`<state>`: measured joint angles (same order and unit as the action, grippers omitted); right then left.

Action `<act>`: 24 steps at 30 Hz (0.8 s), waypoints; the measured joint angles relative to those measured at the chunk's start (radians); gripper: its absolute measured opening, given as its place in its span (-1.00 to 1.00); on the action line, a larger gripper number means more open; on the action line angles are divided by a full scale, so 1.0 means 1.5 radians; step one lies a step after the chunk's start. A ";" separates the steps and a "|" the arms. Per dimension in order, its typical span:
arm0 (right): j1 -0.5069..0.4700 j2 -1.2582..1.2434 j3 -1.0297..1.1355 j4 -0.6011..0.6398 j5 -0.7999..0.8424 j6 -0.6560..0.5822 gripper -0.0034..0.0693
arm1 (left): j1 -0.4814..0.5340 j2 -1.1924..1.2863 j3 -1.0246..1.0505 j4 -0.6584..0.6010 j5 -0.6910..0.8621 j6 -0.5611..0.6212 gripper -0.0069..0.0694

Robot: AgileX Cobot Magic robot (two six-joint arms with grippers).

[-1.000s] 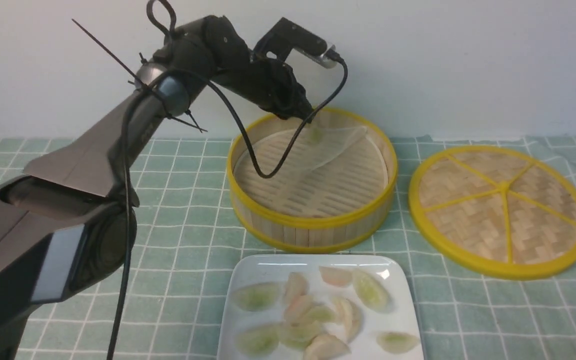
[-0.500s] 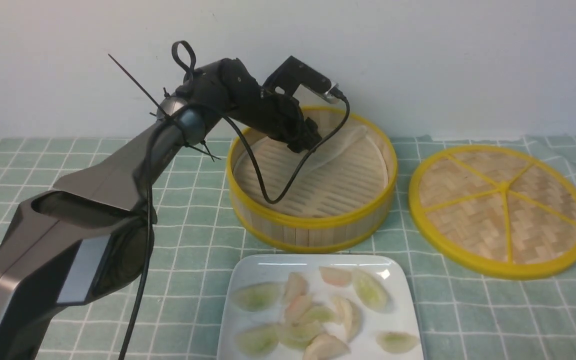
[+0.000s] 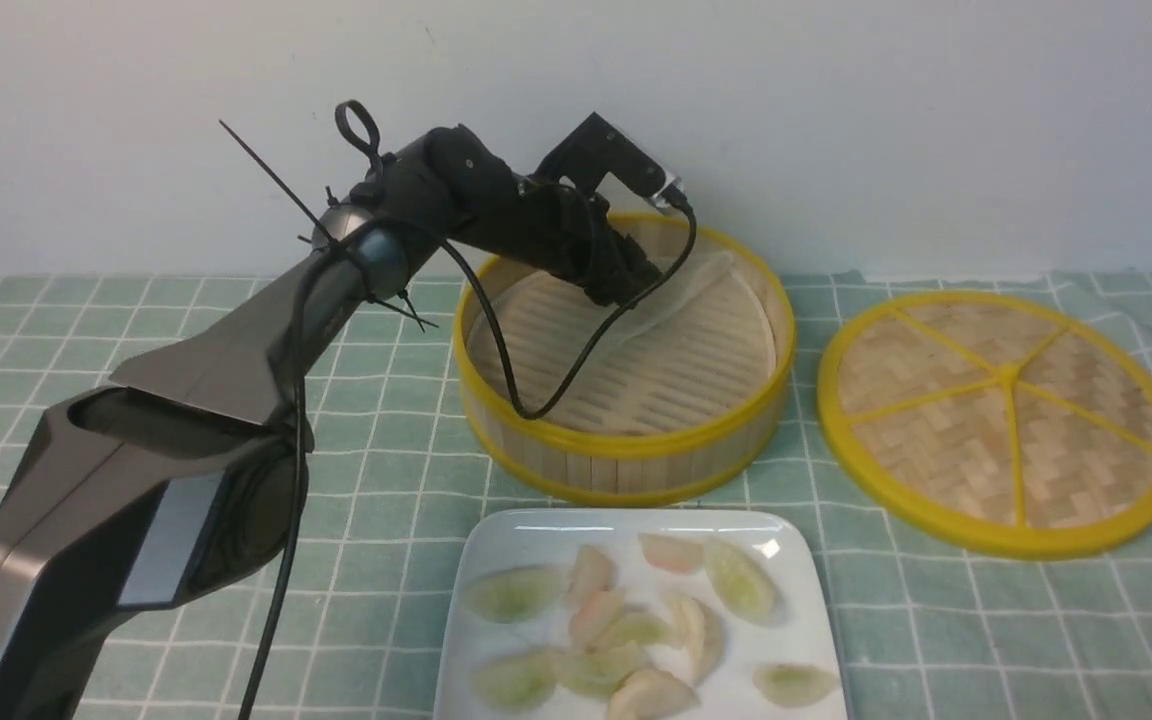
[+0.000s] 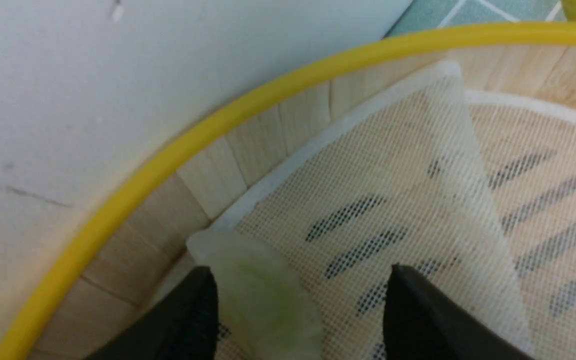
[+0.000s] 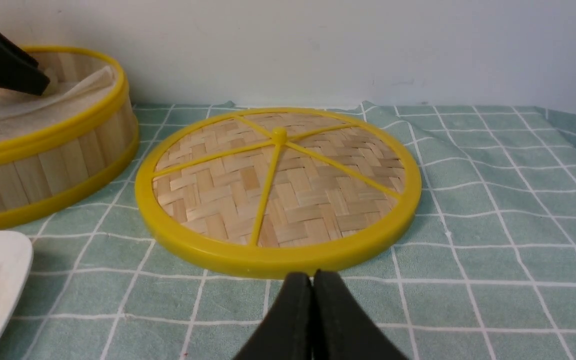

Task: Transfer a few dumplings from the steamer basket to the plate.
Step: Use the left arm to grab a dumpling from the steamer

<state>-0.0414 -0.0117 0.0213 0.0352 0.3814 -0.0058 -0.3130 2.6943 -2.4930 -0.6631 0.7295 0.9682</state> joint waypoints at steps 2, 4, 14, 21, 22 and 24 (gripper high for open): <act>0.000 0.000 0.000 0.000 0.000 0.000 -0.94 | 0.001 0.011 0.000 -0.001 -0.001 0.011 0.25; 0.000 0.000 0.000 0.000 0.000 0.000 -0.94 | 0.002 0.015 -0.001 -0.011 -0.001 0.015 0.25; 0.000 0.000 0.000 0.000 0.000 0.000 -0.94 | 0.004 0.023 -0.001 -0.054 0.010 0.064 -0.19; 0.000 0.000 0.000 0.000 0.000 0.000 -0.94 | 0.010 0.021 -0.001 -0.084 0.016 0.043 -0.39; 0.000 0.000 0.000 0.000 0.000 0.000 -0.94 | 0.013 0.017 0.000 -0.082 0.022 0.027 -0.39; 0.000 0.000 0.000 0.000 0.000 0.000 -0.94 | 0.017 0.010 0.000 -0.074 0.035 0.005 -0.39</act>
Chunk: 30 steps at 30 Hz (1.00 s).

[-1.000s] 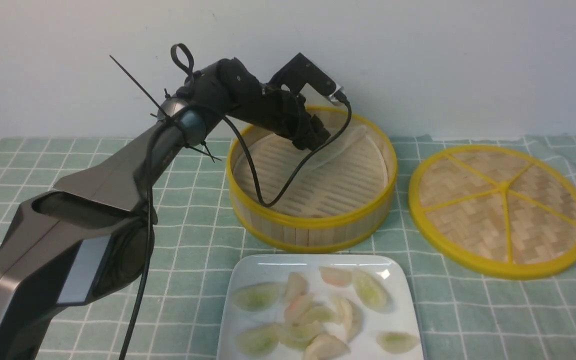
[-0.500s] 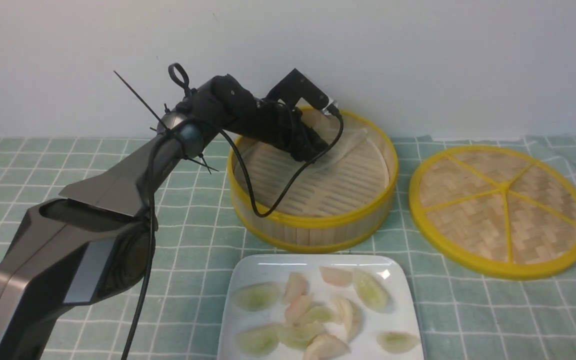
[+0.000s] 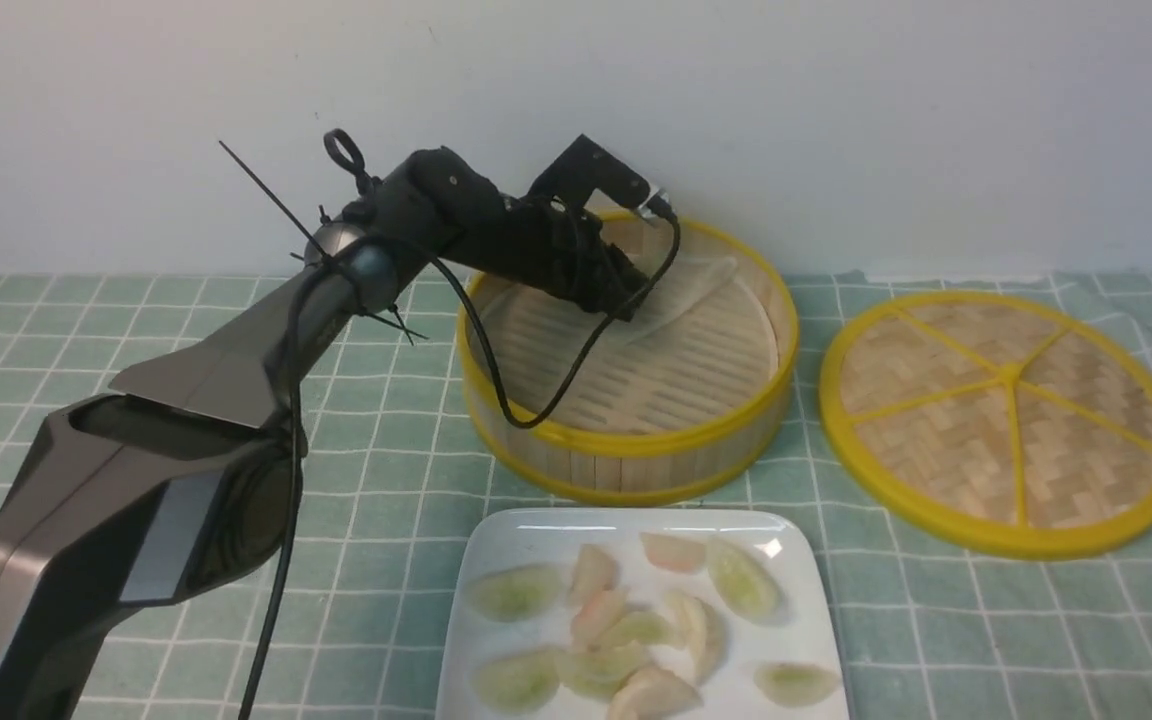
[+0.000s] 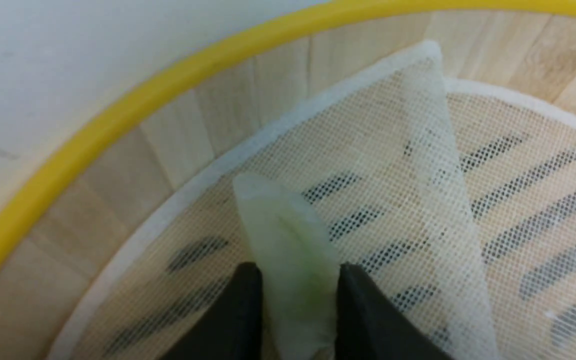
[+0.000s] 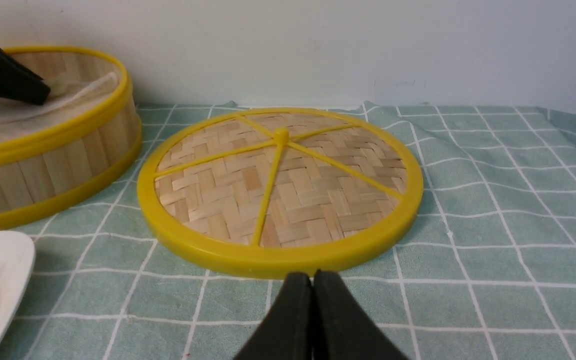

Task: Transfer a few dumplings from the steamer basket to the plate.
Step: Use the left arm to grab a dumpling from the steamer, then use the left arm to put the dumpling into the plate

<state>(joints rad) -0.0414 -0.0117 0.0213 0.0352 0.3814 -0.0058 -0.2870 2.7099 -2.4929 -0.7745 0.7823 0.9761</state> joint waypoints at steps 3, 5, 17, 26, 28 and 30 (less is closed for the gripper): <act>0.000 0.000 0.000 0.000 0.000 0.000 -0.94 | 0.017 -0.028 0.000 0.040 0.050 -0.061 -0.39; 0.000 0.000 0.000 0.000 0.000 0.000 -0.94 | 0.036 -0.065 0.000 0.094 0.106 -0.120 -0.39; 0.000 0.000 0.000 0.000 0.000 0.000 -0.94 | 0.055 -0.248 0.000 0.216 0.302 -0.212 -0.39; 0.000 0.000 0.000 0.000 0.000 -0.002 -0.94 | 0.034 -0.456 0.185 0.277 0.307 -0.396 -0.39; 0.000 0.000 0.000 0.000 0.000 -0.002 -0.94 | 0.015 -0.518 0.278 0.280 0.307 -0.399 -0.39; 0.000 0.000 0.000 0.000 0.000 -0.002 -0.94 | -0.001 -0.556 0.341 0.280 0.307 -0.399 -0.39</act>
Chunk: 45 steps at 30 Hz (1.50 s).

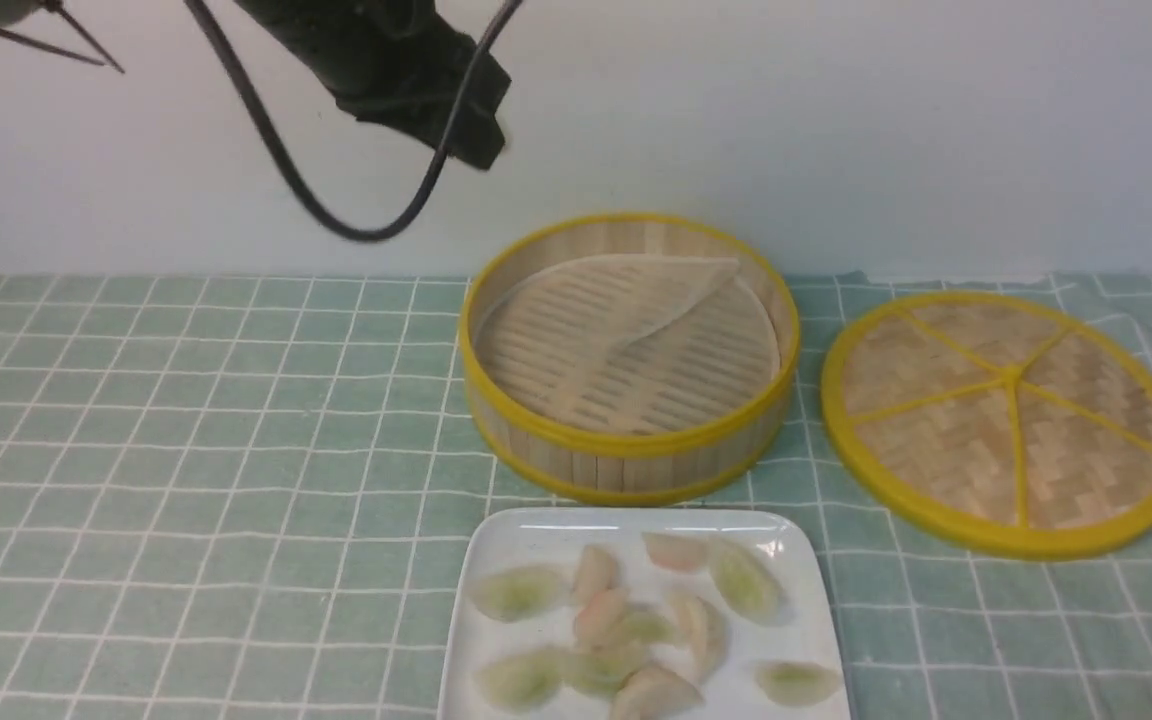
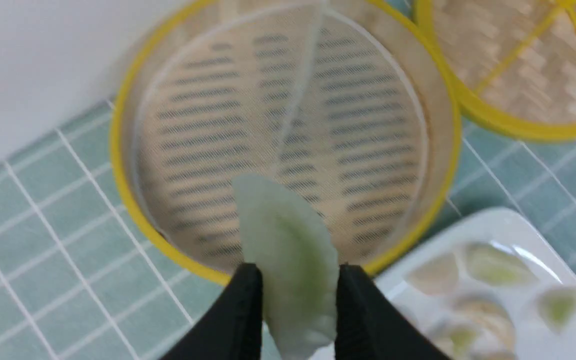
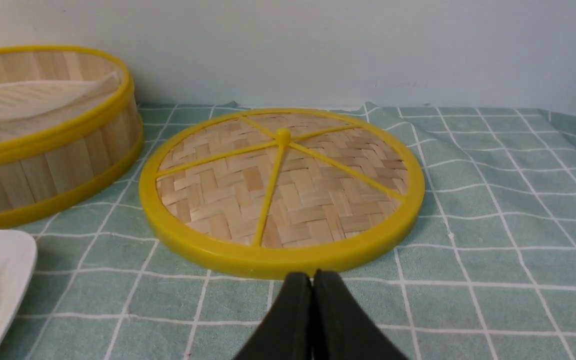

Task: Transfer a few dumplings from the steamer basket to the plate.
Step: Use the left arm to put the dumpling into the plate

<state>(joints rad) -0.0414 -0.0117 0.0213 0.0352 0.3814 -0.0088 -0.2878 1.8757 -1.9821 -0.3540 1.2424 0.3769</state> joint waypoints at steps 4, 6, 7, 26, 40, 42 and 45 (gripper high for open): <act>0.000 0.000 0.000 0.000 0.000 0.000 -0.94 | -0.062 -0.078 0.171 -0.001 0.001 0.003 -0.39; 0.000 0.000 0.000 0.000 0.000 0.000 -0.94 | -0.106 -0.089 0.265 0.000 0.001 0.008 -0.39; 0.000 0.000 0.000 0.000 0.000 0.000 -0.94 | -0.125 -0.086 0.295 0.002 0.000 0.009 -0.39; 0.000 0.000 0.000 0.000 0.000 0.000 -0.94 | -0.309 0.072 0.376 -0.002 -0.101 0.060 -0.25; 0.000 0.000 0.000 0.000 0.000 0.000 -0.94 | -0.296 0.048 0.263 0.065 -0.035 -0.081 -0.09; 0.000 0.000 0.000 0.000 0.000 0.000 -0.94 | -0.290 0.012 0.242 0.094 -0.029 -0.105 -0.39; 0.000 0.000 0.000 0.000 0.000 0.000 -0.94 | -0.280 -0.093 0.231 0.132 -0.029 -0.140 -0.75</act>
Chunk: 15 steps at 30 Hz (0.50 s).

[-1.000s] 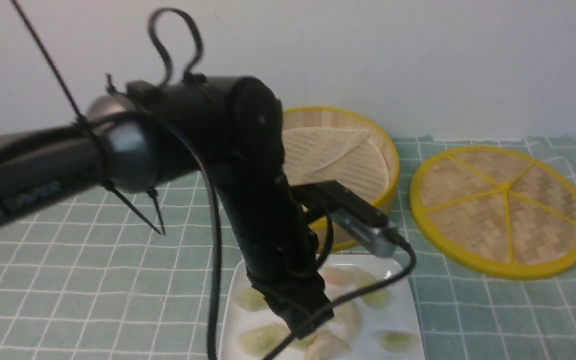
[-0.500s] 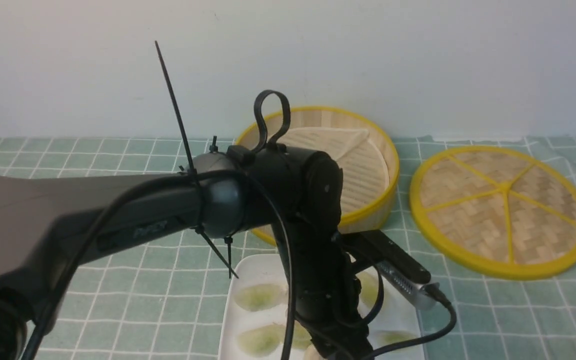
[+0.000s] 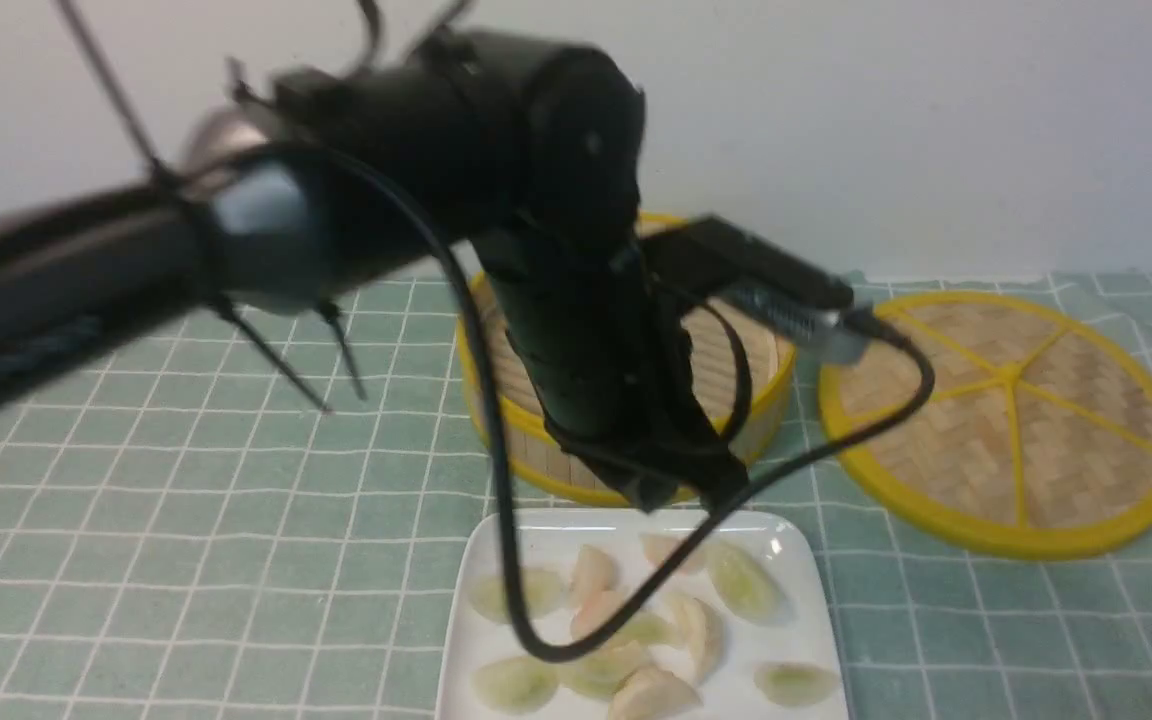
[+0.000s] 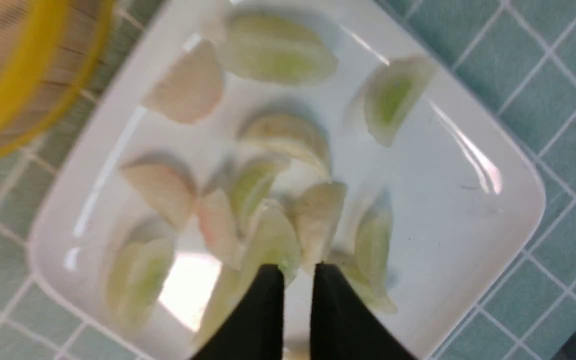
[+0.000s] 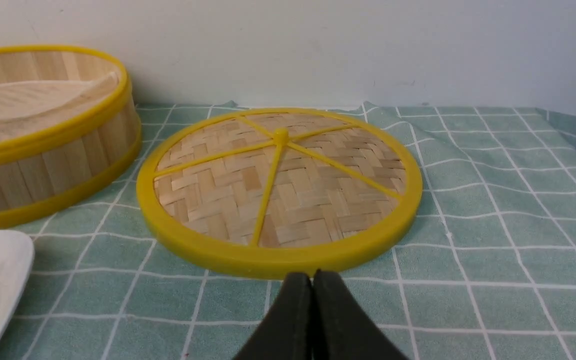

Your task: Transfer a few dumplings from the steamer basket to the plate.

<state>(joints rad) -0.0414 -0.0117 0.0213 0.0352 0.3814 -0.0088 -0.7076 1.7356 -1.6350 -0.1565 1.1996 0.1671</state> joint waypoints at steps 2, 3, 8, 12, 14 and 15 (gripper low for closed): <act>0.000 0.000 0.000 0.000 0.000 0.000 -0.94 | 0.002 -0.082 0.005 0.011 -0.011 -0.025 -0.81; 0.000 0.000 0.000 0.000 0.000 0.000 -0.94 | 0.002 -0.108 0.011 0.016 -0.018 -0.034 -0.82; 0.000 0.000 0.000 0.000 0.000 0.000 -0.94 | 0.002 -0.339 0.122 0.039 -0.117 -0.091 -0.83; 0.000 0.000 0.000 0.000 0.000 0.000 -0.94 | 0.002 -0.479 0.253 0.044 -0.230 -0.111 -0.83; 0.000 0.000 0.000 0.000 0.000 0.000 -0.94 | 0.002 -0.559 0.340 0.044 -0.316 -0.122 -0.83; 0.000 0.000 0.000 0.000 0.000 0.001 -0.94 | 0.002 -0.598 0.384 0.044 -0.361 -0.127 -0.83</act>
<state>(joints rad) -0.0414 -0.0117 0.0213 0.0352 0.3814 -0.0079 -0.7045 0.8382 -1.0596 -0.0904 0.6577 -0.0230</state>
